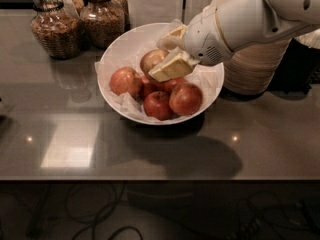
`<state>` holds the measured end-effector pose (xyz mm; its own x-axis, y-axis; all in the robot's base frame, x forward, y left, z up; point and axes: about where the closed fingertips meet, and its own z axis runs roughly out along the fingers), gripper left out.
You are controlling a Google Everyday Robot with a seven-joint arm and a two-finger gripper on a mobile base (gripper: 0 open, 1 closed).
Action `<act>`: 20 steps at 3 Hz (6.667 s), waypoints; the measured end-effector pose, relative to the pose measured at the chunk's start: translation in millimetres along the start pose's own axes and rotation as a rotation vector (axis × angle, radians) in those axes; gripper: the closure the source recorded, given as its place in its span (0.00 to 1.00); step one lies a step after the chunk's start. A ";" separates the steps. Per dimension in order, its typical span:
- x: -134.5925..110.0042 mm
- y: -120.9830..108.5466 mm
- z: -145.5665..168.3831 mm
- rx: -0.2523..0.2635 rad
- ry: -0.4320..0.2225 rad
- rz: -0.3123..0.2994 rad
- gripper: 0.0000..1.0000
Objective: Pick apple from white bowl
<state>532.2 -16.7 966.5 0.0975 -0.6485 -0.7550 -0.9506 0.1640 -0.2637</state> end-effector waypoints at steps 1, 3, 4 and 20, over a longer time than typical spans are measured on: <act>-29.0 -25.6 -45.3 0.085 -0.040 -0.042 1.00; -29.1 -25.5 -45.3 0.085 -0.040 -0.042 0.81; -29.0 -25.6 -45.2 0.085 -0.040 -0.041 0.57; 54.0 22.5 -39.2 0.197 -0.018 0.229 0.28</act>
Offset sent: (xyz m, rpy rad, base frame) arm 0.0066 -0.0175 0.0443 0.0267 -0.0720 -0.0250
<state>504.6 -77.2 943.3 -0.1061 -0.5645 -0.8186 -0.8731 0.4468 -0.1949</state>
